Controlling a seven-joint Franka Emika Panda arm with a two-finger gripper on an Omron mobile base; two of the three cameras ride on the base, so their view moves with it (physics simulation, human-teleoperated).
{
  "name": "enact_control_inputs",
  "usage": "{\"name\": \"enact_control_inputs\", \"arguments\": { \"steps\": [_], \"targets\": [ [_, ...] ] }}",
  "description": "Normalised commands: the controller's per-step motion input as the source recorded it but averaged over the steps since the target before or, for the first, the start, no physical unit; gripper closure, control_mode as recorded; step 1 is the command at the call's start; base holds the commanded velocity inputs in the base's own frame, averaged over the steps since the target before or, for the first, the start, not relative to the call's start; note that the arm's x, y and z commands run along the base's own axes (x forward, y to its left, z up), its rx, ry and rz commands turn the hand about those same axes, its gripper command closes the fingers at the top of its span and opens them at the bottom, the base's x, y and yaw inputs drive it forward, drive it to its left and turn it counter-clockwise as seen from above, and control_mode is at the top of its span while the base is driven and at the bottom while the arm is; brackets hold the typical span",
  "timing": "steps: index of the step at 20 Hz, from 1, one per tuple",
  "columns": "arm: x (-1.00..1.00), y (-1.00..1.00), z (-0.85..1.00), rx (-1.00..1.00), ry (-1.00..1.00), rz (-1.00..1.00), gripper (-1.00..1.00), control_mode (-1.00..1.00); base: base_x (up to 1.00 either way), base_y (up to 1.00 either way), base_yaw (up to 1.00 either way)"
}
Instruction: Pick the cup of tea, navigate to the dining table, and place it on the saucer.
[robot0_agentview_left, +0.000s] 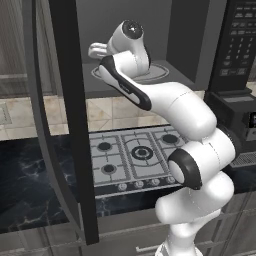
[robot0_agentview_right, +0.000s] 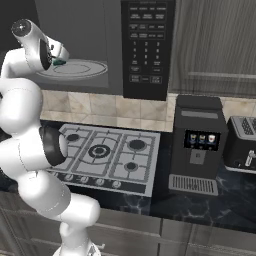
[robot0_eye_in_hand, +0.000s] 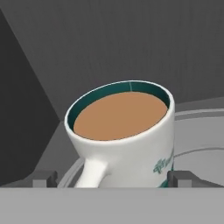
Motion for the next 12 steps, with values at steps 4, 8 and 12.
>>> {"name": "enact_control_inputs", "arguments": {
  "steps": [4,8,12],
  "targets": [
    [0.00,-0.13,-0.03,0.00,0.00,0.00,-1.00,-1.00,0.00,0.00,0.00],
    [0.00,-0.14,-0.06,0.00,0.00,0.00,-1.00,-1.00,0.00,0.00,0.00],
    [0.01,-0.04,-0.08,0.00,-0.03,0.00,1.00,-1.00,0.00,0.00,0.00]
  ]
}}
